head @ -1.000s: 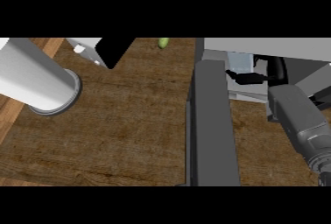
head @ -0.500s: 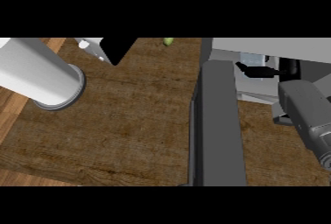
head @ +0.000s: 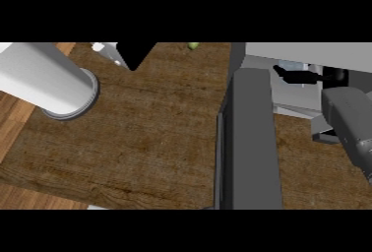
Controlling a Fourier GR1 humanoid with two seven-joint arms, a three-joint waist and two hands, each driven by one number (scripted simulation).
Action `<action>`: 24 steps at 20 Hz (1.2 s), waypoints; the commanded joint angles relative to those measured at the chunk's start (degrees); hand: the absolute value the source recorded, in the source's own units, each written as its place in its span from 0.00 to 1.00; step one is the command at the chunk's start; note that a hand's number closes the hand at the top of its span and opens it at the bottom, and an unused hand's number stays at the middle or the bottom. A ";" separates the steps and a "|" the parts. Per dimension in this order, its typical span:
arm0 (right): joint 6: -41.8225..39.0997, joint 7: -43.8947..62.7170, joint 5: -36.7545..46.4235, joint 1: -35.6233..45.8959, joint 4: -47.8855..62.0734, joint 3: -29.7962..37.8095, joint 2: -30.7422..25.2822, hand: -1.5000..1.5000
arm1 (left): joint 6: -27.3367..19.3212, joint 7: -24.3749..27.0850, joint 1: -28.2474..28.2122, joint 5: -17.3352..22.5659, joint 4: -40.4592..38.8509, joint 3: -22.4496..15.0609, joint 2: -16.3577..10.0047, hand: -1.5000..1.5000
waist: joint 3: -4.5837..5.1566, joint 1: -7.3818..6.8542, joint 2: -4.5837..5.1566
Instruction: Pick up the milk, place it into the microwave and close the microwave
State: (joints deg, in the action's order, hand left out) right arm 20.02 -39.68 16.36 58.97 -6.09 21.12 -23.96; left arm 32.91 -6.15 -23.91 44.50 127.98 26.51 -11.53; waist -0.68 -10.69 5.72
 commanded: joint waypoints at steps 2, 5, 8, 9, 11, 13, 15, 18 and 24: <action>0.27 1.09 0.02 1.26 0.15 0.26 -1.45 1.00 | 0.01 0.19 0.83 -0.86 -0.55 0.50 -0.42 0.00 | 0.02 -1.16 0.32; -0.62 0.80 -0.34 0.96 0.35 0.70 -1.91 1.00 | 0.02 0.47 1.62 -1.43 -0.77 1.11 -0.93 0.00 | -0.05 -1.04 0.46; -0.25 0.20 0.03 0.66 0.46 0.43 -1.51 1.00 | -0.20 -0.30 2.17 -2.44 -1.19 1.23 -1.95 0.00 | -0.09 -0.91 0.80; -0.31 0.09 -0.12 0.55 0.39 0.64 -2.11 1.00 | -0.27 -0.37 1.45 -2.39 -0.59 0.75 -1.18 0.00 | -0.14 -1.40 0.70; -0.15 -0.37 -0.30 0.23 0.48 0.87 -1.50 1.00 | 0.24 0.15 2.35 -2.77 -1.66 1.27 -1.77 0.00 | -0.07 -1.24 0.79; -0.45 0.42 -0.17 1.06 0.57 0.82 -2.04 1.00 | 0.69 -0.27 2.25 -3.14 -1.73 0.61 -1.95 0.00 | -0.01 -1.32 0.65; 0.25 1.04 -1.88 1.79 0.40 2.55 -0.91 0.00 | 0.32 0.33 2.89 -3.28 -1.63 1.22 -1.83 0.00 | -0.15 -1.48 0.29; -4.70 -1.37 -2.25 3.65 -0.37 2.57 1.91 0.00 | 0.28 -0.48 2.82 -3.75 -1.52 0.09 -1.74 0.00 | -0.18 -2.04 0.20; -3.54 4.26 2.98 6.33 2.50 -2.51 4.85 0.00 | 0.89 -0.31 4.92 -4.61 -3.71 0.04 -2.90 0.00 | 0.40 -2.59 0.01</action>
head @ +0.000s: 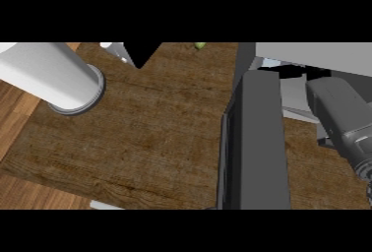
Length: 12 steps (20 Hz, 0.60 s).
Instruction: Pick up the milk, place it into the microwave and close the microwave
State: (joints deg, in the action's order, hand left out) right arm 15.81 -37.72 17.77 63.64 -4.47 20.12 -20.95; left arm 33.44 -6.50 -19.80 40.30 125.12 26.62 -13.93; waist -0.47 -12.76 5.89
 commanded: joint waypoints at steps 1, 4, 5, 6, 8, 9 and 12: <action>2.26 2.51 1.85 2.04 0.80 -1.78 3.38 0.00 | -0.45 -0.11 0.82 -0.99 -0.42 -0.45 0.26 0.00 | 0.16 -0.22 -0.51; 4.61 4.83 1.79 3.72 0.78 -1.62 4.32 0.00 | 0.46 0.38 1.25 -0.95 -2.97 -0.01 -0.16 0.00 | 0.32 0.17 -0.72; 5.90 6.26 1.89 4.89 0.92 -1.71 5.85 0.00 | 0.04 -0.33 1.14 -1.59 -1.76 -1.14 0.24 0.00 | 0.27 0.44 -1.06; 6.58 6.09 1.94 4.29 1.04 -1.72 6.23 0.00 | -0.17 -0.48 1.17 -0.94 -1.39 -0.33 -0.42 0.00 | 0.19 0.06 -0.93; 7.64 8.27 1.75 6.58 0.85 -1.46 7.11 0.00 | 0.24 -0.37 1.91 -1.03 -2.91 -0.83 -0.46 0.00 | 0.31 0.55 -1.06; 8.57 7.51 1.92 6.87 0.27 -1.57 7.81 0.00 | -0.21 -0.68 1.99 -2.06 -2.48 -1.71 0.17 0.00 | 0.24 0.74 -0.95; 6.30 6.40 1.77 7.86 -0.43 -1.22 7.78 0.00 | 0.31 -0.69 2.15 -3.03 -4.23 -1.42 -0.30 0.00 | 0.24 1.67 -1.15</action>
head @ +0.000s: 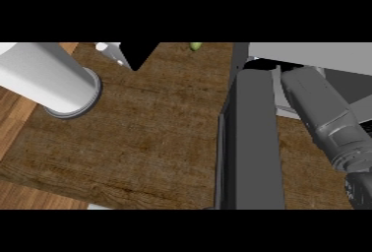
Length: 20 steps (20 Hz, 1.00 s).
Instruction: Pick up the milk, place it into the microwave and close the microwave
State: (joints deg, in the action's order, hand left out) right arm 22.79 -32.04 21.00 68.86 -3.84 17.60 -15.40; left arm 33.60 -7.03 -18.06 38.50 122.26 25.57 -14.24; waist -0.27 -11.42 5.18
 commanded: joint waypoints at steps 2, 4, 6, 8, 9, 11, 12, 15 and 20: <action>0.00 -0.11 -1.74 1.93 -1.15 1.78 3.47 0.00 | 0.17 -0.54 0.50 -1.09 -1.33 -1.14 0.18 0.00 | 0.00 0.99 -0.69; 2.32 0.51 -2.25 2.42 -1.52 2.58 3.77 0.00 | 0.66 -0.47 0.49 -0.46 -0.69 -1.61 0.25 0.00 | 0.00 0.85 -0.89; 4.24 -0.93 -2.54 1.27 -2.13 3.17 3.50 0.00 | 0.91 -0.12 -0.02 -2.23 -1.83 -2.73 1.67 0.00 | 0.04 1.85 -0.95; 4.15 -1.76 -3.18 1.07 -2.68 4.06 2.59 0.00 | 0.56 -0.41 1.15 -2.06 -2.45 -3.14 1.49 0.00 | -0.01 3.08 -1.08; 5.00 -1.52 -3.54 0.69 -2.58 4.53 3.00 0.00 | 1.93 0.36 -1.24 -2.87 -2.58 -3.55 2.82 0.00 | 0.07 2.50 -1.47; 2.93 -4.07 -3.94 -1.65 -2.93 5.07 1.05 0.00 | 1.36 -0.07 -1.08 -3.70 -2.25 -3.56 2.77 0.00 | -0.03 3.78 -1.57; 2.87 -5.02 -3.76 -2.33 -2.88 4.86 2.31 0.00 | 1.83 0.60 -1.19 -4.97 -1.95 -4.70 3.97 0.00 | 0.02 4.33 -1.97; 0.25 -4.33 -2.34 -3.08 -1.71 3.57 0.08 0.00 | 3.67 1.39 -3.40 -6.87 -1.33 -5.68 5.12 0.00 | 0.07 4.03 -2.05; -5.45 -6.16 -4.25 -4.66 -2.12 5.30 -0.82 0.00 | 7.20 4.60 -3.53 -9.29 -3.86 -8.31 7.62 0.00 | 0.13 5.58 -2.68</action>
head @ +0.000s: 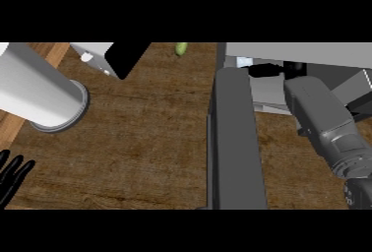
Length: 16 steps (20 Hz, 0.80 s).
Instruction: Pick up the milk, place it into the microwave and close the microwave
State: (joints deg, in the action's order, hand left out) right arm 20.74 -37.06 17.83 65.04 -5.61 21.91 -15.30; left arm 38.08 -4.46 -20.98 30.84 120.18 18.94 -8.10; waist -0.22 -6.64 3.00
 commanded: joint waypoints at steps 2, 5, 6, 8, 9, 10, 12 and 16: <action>-5.81 -2.75 -1.19 -3.20 0.07 0.99 -0.43 0.00 | 3.91 2.59 -1.26 -2.78 -1.79 -4.14 3.24 0.00 | 0.07 1.55 -0.82; -14.93 -6.09 -3.79 -4.93 -0.28 3.03 0.36 0.00 | 5.06 2.00 1.64 -4.48 -3.76 -6.37 2.62 0.00 | 0.02 3.14 -0.97; -18.19 -5.96 -4.13 -5.36 0.02 3.18 -0.06 0.00 | 5.84 1.57 0.29 -5.03 -3.80 -8.35 3.65 0.00 | 0.05 3.59 -1.37; -19.88 -6.14 -4.73 -5.28 -0.02 3.51 2.05 0.00 | 6.47 0.98 0.94 -8.79 -2.36 -11.43 4.56 0.00 | 0.04 3.72 -1.58; -22.68 -7.91 -5.93 -7.14 -0.02 4.49 2.42 0.00 | 8.99 1.55 -0.97 -6.93 -5.22 -11.03 3.54 0.00 | 0.08 3.93 -1.71; -23.34 -9.42 -6.33 -8.36 -0.48 4.77 2.86 0.00 | 8.66 0.81 0.66 -7.31 -5.78 -11.36 3.05 0.00 | 0.07 4.33 -1.77; -24.33 -10.51 -7.36 -10.33 -0.41 5.39 5.57 0.00 | 8.99 1.60 1.24 -10.59 -5.86 -12.79 4.29 0.00 | 0.11 4.81 -2.16; -32.33 -13.16 -8.72 -15.56 -0.69 5.74 5.57 0.00 | 11.69 6.01 2.49 -16.42 -9.87 -12.31 4.65 0.00 | 0.19 5.87 -2.62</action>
State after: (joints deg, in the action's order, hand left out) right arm -6.13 -46.87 10.52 54.51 -6.14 26.98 -11.07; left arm 47.86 -1.19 -20.13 18.37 113.49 6.95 -3.79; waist -0.08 -1.76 0.75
